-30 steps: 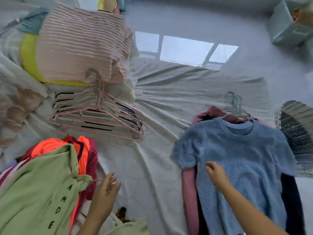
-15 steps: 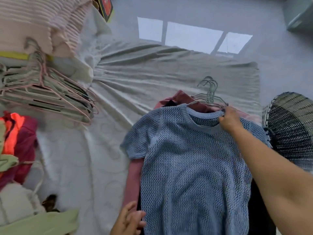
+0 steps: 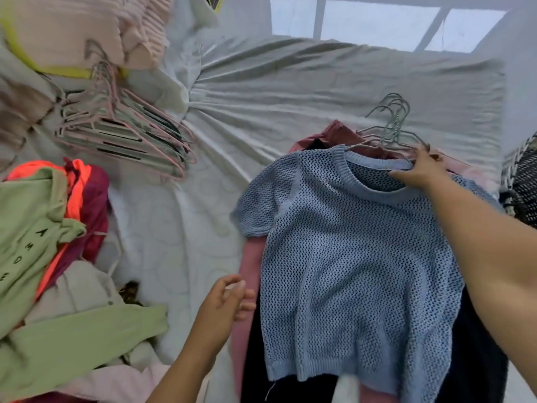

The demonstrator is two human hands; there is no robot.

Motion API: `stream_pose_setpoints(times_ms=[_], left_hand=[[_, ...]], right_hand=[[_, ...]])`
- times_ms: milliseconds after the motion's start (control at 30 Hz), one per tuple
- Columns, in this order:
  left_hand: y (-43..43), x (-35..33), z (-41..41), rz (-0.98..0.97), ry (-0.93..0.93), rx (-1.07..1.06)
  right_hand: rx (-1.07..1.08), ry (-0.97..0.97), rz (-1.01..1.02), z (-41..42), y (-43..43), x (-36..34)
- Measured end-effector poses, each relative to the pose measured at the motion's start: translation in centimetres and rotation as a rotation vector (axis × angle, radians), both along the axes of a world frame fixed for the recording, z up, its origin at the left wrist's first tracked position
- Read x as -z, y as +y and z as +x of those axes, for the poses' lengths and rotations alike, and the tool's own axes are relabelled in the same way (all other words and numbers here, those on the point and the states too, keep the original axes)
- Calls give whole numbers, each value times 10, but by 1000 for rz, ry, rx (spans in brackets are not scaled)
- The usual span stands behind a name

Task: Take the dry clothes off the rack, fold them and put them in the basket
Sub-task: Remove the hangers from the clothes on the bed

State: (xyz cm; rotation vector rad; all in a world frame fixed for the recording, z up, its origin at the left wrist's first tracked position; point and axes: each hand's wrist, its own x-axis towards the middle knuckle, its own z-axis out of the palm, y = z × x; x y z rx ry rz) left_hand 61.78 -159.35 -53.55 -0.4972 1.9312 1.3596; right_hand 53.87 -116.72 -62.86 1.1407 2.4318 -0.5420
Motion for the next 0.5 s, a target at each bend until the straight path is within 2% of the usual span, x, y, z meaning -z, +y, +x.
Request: stream_pose_setpoints(times_ms=[167,333,400,500], left_hand=[[-3,-3,6,11,15,-10],[-18,-4,22,-1,39,-60],[-22,-2,29,-6,24,-102],[-28,-11,40,-24,-13,-80]], right_hand=[[-249,-95,198,15,-19,-8],[-296,-144,54,26,-38,-12],[-211,-11,-80,31,-62,-15],[-99,381,-295,63,-115,-29]])
